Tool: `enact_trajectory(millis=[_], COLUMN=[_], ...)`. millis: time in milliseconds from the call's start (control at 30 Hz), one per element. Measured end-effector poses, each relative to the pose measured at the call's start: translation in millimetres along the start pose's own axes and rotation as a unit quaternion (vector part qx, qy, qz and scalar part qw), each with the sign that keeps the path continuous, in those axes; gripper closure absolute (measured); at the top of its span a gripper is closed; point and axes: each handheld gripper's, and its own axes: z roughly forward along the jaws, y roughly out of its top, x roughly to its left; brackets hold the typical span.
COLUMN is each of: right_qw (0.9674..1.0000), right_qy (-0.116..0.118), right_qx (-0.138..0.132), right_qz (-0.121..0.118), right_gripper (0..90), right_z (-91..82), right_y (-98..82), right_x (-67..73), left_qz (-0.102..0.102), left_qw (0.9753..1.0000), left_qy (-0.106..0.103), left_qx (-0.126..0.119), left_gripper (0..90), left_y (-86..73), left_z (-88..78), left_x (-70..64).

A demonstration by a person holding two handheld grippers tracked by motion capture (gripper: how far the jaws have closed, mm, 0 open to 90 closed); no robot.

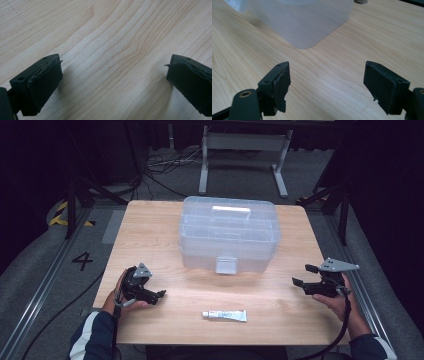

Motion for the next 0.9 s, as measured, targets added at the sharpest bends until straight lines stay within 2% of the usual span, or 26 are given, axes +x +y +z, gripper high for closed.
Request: enact_trajectory(millis=[400, 567, 900], right_qw=[0.9992, 0.9983, 0.9970], right_qy=[0.012, 0.009, 0.001], right_qx=[-0.030, -0.034, -0.045], right_qz=[-0.025, -0.047, -0.063], right_gripper=[22.2, 22.5, 24.1], right_z=[-16.6, -21.0, -21.9], right_y=[39.9, 58.4, 85.1], right_x=[9.5, 10.9, 10.2], left_qz=[-0.005, -0.004, -0.004], left_qw=[1.0000, 1.0000, 1.0000], left_qy=[0.001, 0.002, 0.002], left_qx=[0.000, 0.000, 0.000], left_gripper=[0.5, 0.5, 0.5], left_y=[-0.4, -0.4, -0.4], left_z=[-0.1, -0.1, -0.1], left_x=[-0.9, -0.8, -0.8])
